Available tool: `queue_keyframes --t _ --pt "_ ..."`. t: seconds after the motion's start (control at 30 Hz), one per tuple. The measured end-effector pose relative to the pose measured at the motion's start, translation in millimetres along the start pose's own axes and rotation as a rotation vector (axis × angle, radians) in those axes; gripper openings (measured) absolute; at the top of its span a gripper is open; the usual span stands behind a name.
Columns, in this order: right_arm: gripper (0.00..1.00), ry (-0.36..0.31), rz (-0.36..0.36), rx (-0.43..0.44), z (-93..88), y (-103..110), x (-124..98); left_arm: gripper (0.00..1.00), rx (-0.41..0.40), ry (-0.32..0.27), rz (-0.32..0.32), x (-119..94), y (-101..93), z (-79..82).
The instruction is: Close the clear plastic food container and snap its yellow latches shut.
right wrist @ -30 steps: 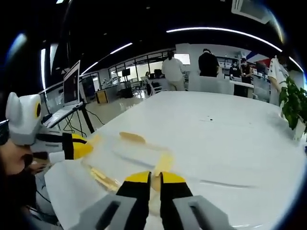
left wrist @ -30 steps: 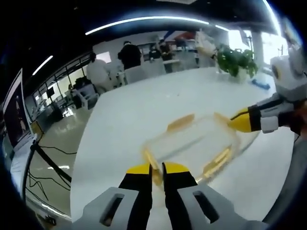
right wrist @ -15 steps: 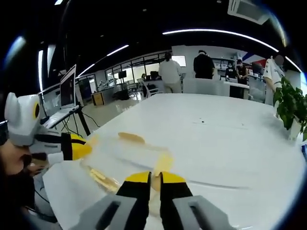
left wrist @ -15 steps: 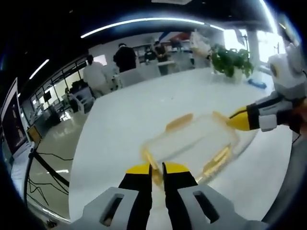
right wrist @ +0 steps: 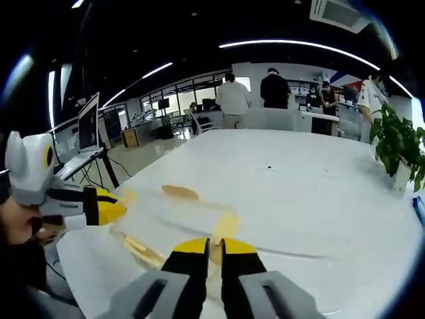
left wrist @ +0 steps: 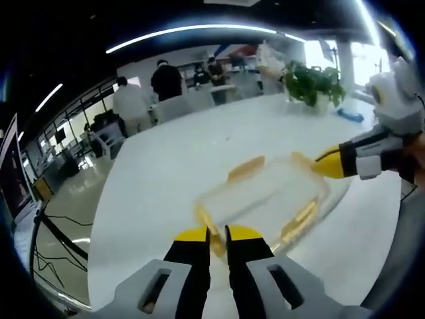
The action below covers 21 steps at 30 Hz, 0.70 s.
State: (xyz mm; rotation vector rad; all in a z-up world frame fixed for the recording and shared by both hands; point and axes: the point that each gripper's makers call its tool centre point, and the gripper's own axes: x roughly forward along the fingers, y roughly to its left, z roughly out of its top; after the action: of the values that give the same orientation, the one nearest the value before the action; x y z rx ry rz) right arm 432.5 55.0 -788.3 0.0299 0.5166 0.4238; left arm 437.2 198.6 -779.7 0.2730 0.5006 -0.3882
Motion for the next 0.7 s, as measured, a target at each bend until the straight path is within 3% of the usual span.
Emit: queue_keyframes --t 0.7 --pt "0.02 -0.006 -0.038 0.014 -2.3 -27 -21 0.05 0.013 -0.006 -0.035 7 -31.5 9.9"
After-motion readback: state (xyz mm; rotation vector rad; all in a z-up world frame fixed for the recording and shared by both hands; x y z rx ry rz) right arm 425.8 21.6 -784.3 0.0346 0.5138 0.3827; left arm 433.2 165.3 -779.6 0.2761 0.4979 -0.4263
